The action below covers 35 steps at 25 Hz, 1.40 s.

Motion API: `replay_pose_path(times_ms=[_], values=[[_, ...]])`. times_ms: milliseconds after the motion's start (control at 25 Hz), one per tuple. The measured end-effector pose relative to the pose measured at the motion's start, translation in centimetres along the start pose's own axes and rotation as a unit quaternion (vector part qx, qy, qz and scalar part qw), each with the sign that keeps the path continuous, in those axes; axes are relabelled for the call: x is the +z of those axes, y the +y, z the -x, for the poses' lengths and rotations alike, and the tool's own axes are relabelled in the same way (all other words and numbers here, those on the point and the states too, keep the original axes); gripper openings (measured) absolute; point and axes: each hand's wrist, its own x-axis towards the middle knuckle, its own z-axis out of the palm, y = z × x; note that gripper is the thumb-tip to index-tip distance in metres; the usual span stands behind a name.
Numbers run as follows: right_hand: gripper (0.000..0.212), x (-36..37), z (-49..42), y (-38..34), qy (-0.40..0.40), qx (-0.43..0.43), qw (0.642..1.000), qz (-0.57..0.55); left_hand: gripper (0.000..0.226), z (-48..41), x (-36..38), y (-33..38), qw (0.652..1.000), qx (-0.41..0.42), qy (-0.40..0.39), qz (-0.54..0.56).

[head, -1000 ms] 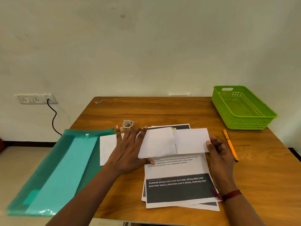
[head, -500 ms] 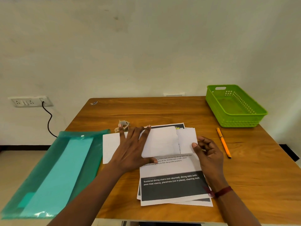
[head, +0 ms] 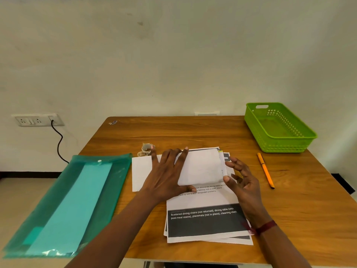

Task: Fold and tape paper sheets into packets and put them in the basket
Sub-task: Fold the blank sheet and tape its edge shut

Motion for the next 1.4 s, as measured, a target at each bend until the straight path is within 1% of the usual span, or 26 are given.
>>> replay_pose_path(times_ms=[200, 320, 440, 600, 680, 720, 800, 840, 960, 1040, 1160, 1240, 1320, 1400], values=[[0.073, 0.9, 0.1, -0.6, -0.007, 0.011, 1.000, -0.008, 0.114, -0.4, 0.3, 0.5, 1.000, -0.002, 0.013, 0.000], [0.078, 1.0, 0.1, -0.6, -0.008, 0.012, 1.000, -0.005, 0.114, -0.4, 0.5, 0.5, 1.000, -0.003, 0.013, 0.001], [0.081, 1.1, 0.1, -0.4, -0.009, 0.033, 0.999, 0.008, 0.114, -0.4, 0.7, 0.8, 1.000, -0.003, 0.008, 0.004], [0.058, 1.1, 0.1, -0.4, -0.031, 0.052, 0.998, 0.009, 0.113, -0.5, 0.8, 1.3, 1.000, -0.004, 0.013, 0.006], [0.057, 1.1, 0.0, -0.9, -0.026, 0.049, 0.998, -0.009, 0.112, -0.6, 0.8, 1.4, 1.000, -0.008, 0.021, 0.015], [0.056, 1.0, -0.1, -1.3, -0.015, 0.048, 0.998, -0.026, 0.111, -0.6, 0.7, 1.4, 0.999, -0.013, 0.025, 0.021], [0.046, 0.9, -0.5, -2.3, 0.004, 0.050, 0.995, -0.083, 0.110, -0.8, 0.4, 1.5, 0.998, -0.027, 0.035, 0.035], [0.046, 0.9, -0.7, -2.8, 0.006, 0.052, 0.993, -0.109, 0.110, -0.9, 0.2, 1.6, 0.998, -0.036, 0.040, 0.042], [0.067, 1.1, -1.8, -4.2, 0.016, 0.042, 0.985, -0.167, 0.109, -1.5, -0.4, 2.1, 0.994, -0.072, 0.057, 0.067], [0.078, 1.6, -2.8, -5.1, 0.037, 0.030, 0.979, -0.199, 0.109, -2.0, -0.7, 2.6, 0.989, -0.105, 0.068, 0.084], [0.081, 2.3, -4.7, -7.0, 0.054, 0.031, 0.968, -0.242, 0.115, -3.1, -1.5, 3.1, 0.979, -0.152, 0.068, 0.118], [0.072, 2.5, -6.1, -8.5, 0.059, 0.028, 0.967, -0.245, 0.120, -3.7, -2.6, 3.4, 0.974, -0.170, 0.067, 0.135], [0.059, 2.5, -7.4, -9.9, 0.054, 0.005, 0.971, -0.233, 0.122, -4.2, -4.4, 3.6, 0.962, -0.184, 0.092, 0.181], [0.050, 2.4, -8.3, -11.0, 0.043, -0.030, 0.978, -0.201, 0.114, -4.9, -6.4, 3.6, 0.921, -0.223, 0.139, 0.286]])
